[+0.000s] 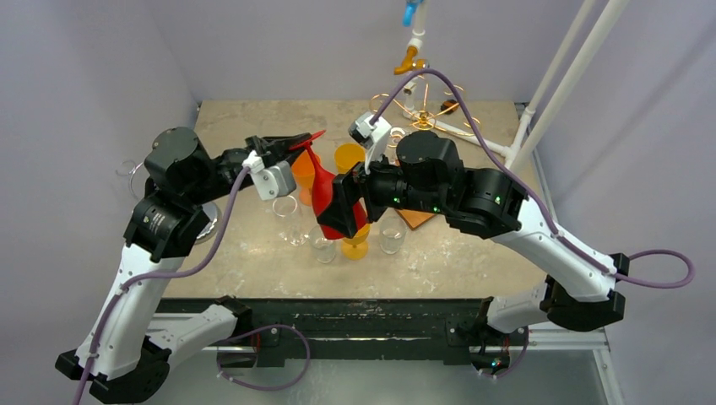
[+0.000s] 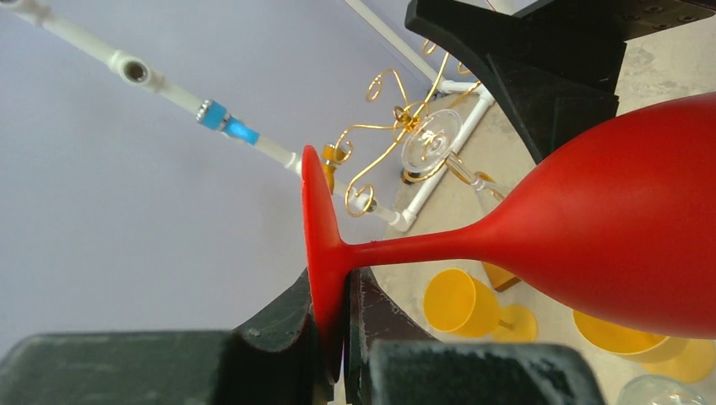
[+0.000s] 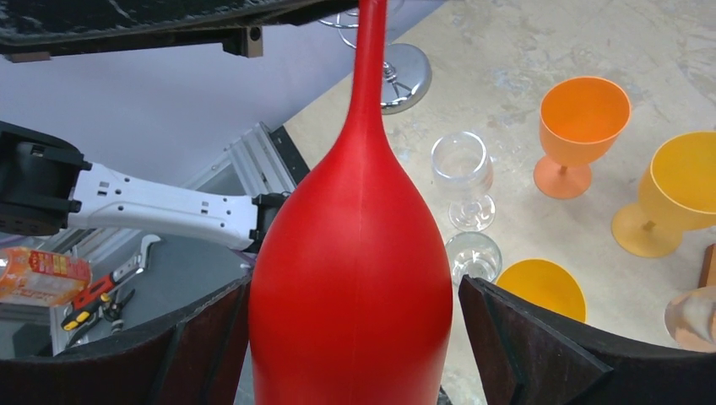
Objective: Place the wine glass upside down on the wine glass rack
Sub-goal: Turn the wine glass upside down at the wine rack.
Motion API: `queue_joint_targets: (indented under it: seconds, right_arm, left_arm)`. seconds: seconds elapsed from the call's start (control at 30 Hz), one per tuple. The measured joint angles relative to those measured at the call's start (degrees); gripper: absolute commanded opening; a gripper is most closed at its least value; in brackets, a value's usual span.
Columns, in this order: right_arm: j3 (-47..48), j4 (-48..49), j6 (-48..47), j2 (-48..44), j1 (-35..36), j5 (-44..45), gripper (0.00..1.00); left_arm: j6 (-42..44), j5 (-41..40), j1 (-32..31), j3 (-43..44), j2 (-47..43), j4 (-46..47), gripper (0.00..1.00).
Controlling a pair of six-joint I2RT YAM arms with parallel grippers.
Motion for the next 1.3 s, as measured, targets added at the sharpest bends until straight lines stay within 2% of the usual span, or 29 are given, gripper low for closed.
queue_joint_targets:
  seconds: [0.27,0.4,0.5,0.67,0.7,0.77,0.83,0.93,1.0,1.13,1.3]
  right_arm:
    - [-3.5,-0.1,-0.1,-1.2,0.1,0.2,0.99]
    - [-3.5,-0.3,-0.1,-1.2,0.1,0.1,0.95]
    - [-3.7,0.0,-0.1,-1.2,0.1,0.0,0.89]
    - [-6.0,3.1,-0.2,-1.4,0.5,0.0,0.72]
    - [-6.6,3.8,-0.3,-1.5,0.5,0.0,0.69]
    - [-8.4,5.6,-0.4,-2.2,0.5,0.2,0.66]
    - [-11.1,7.3,-0.5,-3.8,0.6,1.6,0.66]
    - [-16.9,8.8,-0.5,-7.6,0.2,5.1,0.61]
    - [-20.5,9.2,-0.4,-10.5,-0.1,7.4,0.61]
    - [-26.3,9.4,-0.4,-17.2,-0.1,13.6,0.60]
    - [-31.7,7.6,-0.4,-25.6,-0.3,20.6,0.60]
  left_arm:
    - [7.9,3.3,0.0,-2.5,-1.3,3.1,0.00]
    - [10.6,4.5,0.0,-2.8,-1.7,4.6,0.00]
    - [12.2,5.5,0.0,-2.8,-2.0,5.4,0.00]
    - [12.5,6.5,0.0,-2.9,-2.1,6.0,0.00]
    - [12.5,6.5,0.0,-2.9,-2.1,6.0,0.08]
    - [12.5,6.6,0.1,-3.0,-2.1,6.0,0.32]
    - [11.8,7.3,0.1,-3.1,-2.1,6.3,0.45]
    - [10.9,8.5,0.0,-3.0,-2.9,6.2,0.69]
    - [10.8,8.9,0.0,-2.7,-3.2,5.4,0.79]
    - [10.8,9.5,0.0,-1.3,-3.2,2.9,0.87]
    - [9.6,9.7,0.0,-1.2,-2.8,1.6,0.88]
